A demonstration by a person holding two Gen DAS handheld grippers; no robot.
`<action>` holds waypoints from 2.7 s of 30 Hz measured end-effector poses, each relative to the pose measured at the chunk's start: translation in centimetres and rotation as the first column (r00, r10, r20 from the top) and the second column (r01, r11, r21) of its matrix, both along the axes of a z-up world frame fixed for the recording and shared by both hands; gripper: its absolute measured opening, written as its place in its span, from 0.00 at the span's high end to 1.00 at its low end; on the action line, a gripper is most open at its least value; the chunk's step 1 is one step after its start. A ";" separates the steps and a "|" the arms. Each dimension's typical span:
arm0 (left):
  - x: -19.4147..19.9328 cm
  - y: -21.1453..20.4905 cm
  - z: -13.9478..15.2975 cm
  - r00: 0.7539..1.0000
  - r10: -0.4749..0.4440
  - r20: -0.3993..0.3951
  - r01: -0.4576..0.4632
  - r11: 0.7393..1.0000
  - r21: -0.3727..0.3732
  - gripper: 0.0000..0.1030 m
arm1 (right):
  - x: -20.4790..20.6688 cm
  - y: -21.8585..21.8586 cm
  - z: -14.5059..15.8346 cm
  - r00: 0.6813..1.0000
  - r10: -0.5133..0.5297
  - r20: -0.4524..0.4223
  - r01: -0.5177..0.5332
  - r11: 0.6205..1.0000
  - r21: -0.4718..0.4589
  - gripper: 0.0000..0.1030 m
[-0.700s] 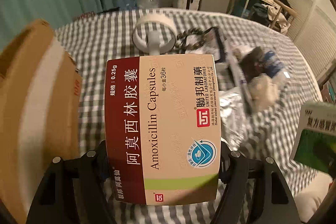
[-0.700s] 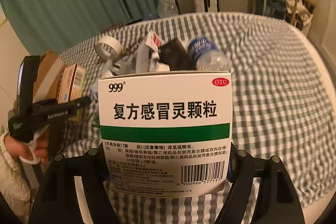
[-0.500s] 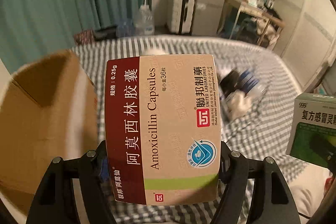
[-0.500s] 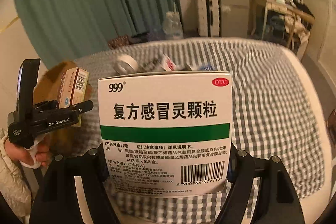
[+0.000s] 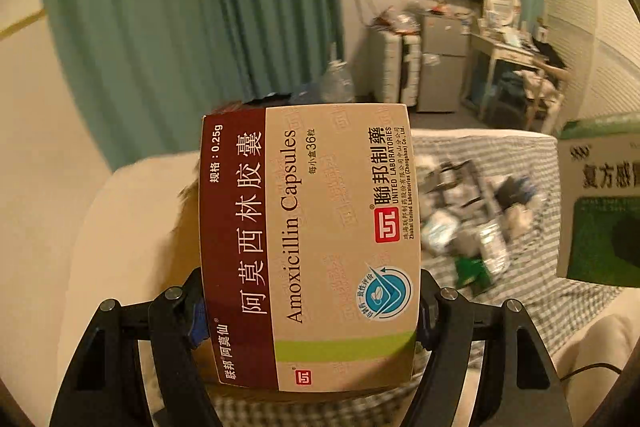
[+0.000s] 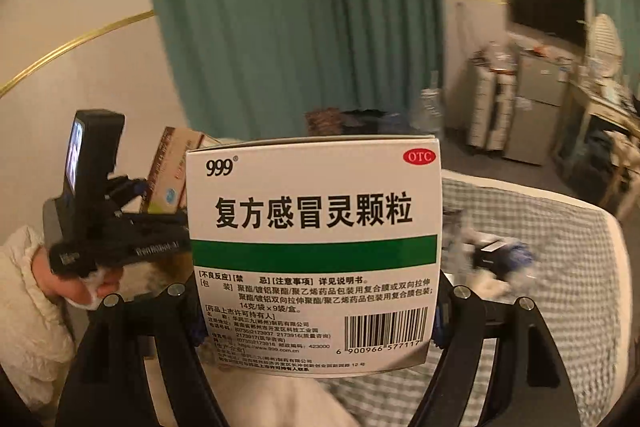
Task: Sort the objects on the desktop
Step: 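Drop the Amoxicillin box from the left tool while the right tool drops the green-white box, then grasp the foil blister tray with the left tool while the right tool grasps the white tissue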
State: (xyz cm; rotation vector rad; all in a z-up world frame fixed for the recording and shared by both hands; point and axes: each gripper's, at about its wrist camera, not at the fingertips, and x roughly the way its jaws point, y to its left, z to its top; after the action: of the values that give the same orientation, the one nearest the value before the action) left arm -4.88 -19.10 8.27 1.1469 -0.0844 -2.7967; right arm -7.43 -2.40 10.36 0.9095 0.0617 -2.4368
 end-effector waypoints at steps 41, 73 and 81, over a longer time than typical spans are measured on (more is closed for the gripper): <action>2.1 6.6 -3.1 0.997 -0.075 0.004 0.073 0.984 0.165 0.03 | -1.2 9.0 -1.1 0.962 -0.271 -0.022 0.269 0.960 -0.075 0.03; -10.9 27.6 -19.9 0.992 0.020 0.121 -0.028 0.997 0.066 0.01 | -7.7 28.5 -19.7 0.818 -0.536 0.210 0.545 0.838 0.016 0.03; -13.1 28.0 -22.7 0.984 0.009 0.178 -0.021 0.998 0.063 0.25 | -7.9 29.1 -20.8 0.798 -0.548 0.250 0.562 0.827 0.017 0.03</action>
State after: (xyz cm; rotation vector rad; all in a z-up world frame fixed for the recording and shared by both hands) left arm -17.98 8.90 -14.44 1.4035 -0.0013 -2.6963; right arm -15.32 26.72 -10.48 1.3480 -0.4273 -2.8034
